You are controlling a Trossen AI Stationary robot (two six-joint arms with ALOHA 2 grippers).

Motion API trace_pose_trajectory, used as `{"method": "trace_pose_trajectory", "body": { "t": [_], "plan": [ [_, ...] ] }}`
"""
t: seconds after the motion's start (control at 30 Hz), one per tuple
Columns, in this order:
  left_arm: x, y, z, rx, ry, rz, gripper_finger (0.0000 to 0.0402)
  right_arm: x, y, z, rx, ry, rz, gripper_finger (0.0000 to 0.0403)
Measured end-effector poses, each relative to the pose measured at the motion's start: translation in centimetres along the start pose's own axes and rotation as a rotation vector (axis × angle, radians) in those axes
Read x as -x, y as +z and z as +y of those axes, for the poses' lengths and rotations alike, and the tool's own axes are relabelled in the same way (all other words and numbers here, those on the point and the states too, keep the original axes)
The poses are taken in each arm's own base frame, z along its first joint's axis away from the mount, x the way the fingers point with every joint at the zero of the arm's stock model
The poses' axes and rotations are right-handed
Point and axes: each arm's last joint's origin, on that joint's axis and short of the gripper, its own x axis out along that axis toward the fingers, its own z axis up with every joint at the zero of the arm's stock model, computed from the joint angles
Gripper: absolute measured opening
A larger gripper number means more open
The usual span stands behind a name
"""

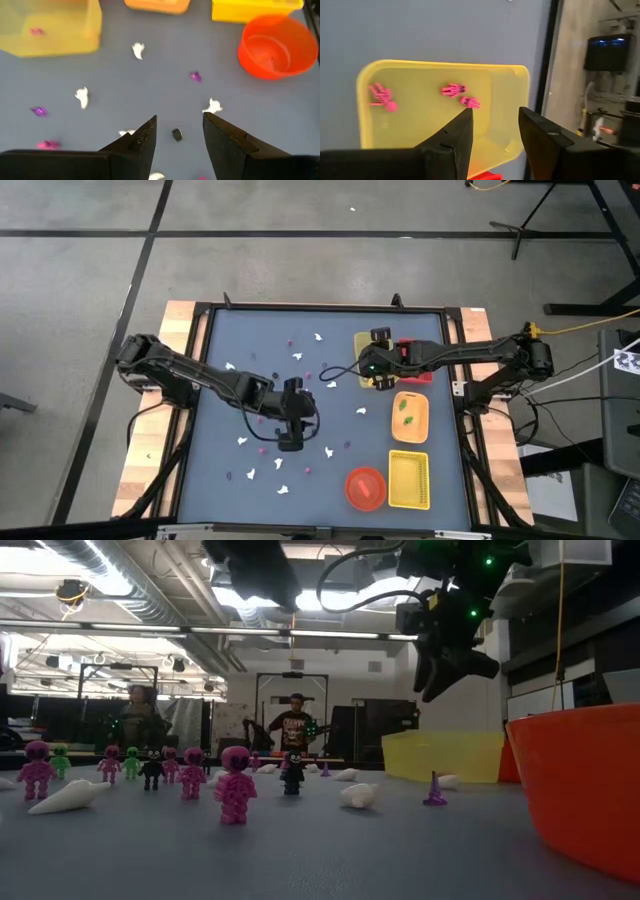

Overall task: Sort Halloween decoration
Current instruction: Put the black skeleton toy into the red box

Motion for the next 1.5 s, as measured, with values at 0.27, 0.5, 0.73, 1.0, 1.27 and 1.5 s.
{"method": "trace_pose_trajectory", "body": {
  "t": [0.27,0.5,0.73,1.0,1.27,1.5],
  "plan": [
    [-3.3,-1.2,-1.6,-0.035,0.000,0.058,0.0145,0.0,0.1,0.2,-0.001,0.068,-0.033,0.0156],
    [-5.3,-1.5,-1.8,-0.005,0.017,0.053,0.0145,0.0,0.1,0.3,0.000,0.091,-0.044,0.0156],
    [-6.4,-1.8,-1.7,0.109,0.047,0.063,0.0145,0.0,0.1,0.3,0.000,0.091,-0.044,0.0156],
    [-7.7,-2.6,-1.8,0.159,0.094,0.088,0.0145,0.0,0.2,0.3,-0.002,0.089,-0.047,0.0156],
    [-8.9,-3.2,-1.9,0.196,0.113,0.115,0.0145,0.0,0.2,0.2,-0.003,0.088,-0.050,0.0156],
    [-10.1,-3.8,-2.0,0.208,0.127,0.140,0.0145,0.0,0.3,0.2,-0.008,0.099,-0.067,0.0156]
  ]
}}
